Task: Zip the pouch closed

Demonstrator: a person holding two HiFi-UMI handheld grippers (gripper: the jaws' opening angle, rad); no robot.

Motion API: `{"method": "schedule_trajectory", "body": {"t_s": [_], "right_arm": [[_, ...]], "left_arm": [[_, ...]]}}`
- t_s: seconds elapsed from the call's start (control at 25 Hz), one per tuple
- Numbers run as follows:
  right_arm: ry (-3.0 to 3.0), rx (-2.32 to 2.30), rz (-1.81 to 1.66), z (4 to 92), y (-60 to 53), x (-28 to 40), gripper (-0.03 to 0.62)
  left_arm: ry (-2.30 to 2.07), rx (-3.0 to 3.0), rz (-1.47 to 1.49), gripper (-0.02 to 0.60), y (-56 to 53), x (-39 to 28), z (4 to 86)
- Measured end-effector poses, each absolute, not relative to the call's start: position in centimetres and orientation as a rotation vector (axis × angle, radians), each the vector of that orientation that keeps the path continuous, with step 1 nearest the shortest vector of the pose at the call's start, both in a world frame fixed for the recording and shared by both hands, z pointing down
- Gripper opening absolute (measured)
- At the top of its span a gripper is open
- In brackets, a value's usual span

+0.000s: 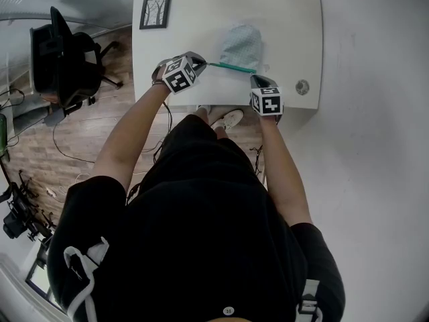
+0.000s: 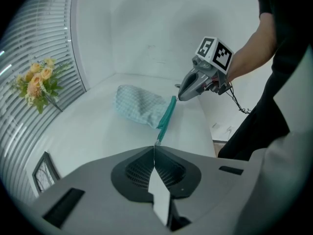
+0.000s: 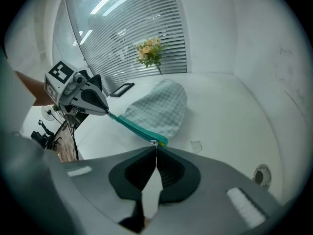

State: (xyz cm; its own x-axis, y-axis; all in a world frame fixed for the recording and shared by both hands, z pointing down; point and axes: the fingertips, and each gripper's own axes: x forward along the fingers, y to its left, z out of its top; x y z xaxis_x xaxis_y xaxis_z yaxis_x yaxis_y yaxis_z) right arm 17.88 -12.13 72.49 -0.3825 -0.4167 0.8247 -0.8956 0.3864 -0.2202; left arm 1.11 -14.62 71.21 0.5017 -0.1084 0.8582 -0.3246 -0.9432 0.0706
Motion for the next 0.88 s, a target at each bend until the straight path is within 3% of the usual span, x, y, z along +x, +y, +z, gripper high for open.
{"method": "schedule_trajectory", "body": {"t_s": [0.56,0.64,0.88], "right_arm": [[-1.923,1.096,0.921,74.4,-10.1,18.2,0.032],[-1.92,1.091,0.944,74.6,-9.8,18.1,0.094],[-1.928,1.126,0.941,74.0,-10.0,18.7,0.098]], "left_arm": [[-0.283,2.49,1.504,0.013,-12.1,1.4,73.3],[-0.276,2.478,1.522,0.03,-11.9,1.3,73.6],[-0.322,2.469,1.533,0.146,-12.3,0.0,73.5]]}}
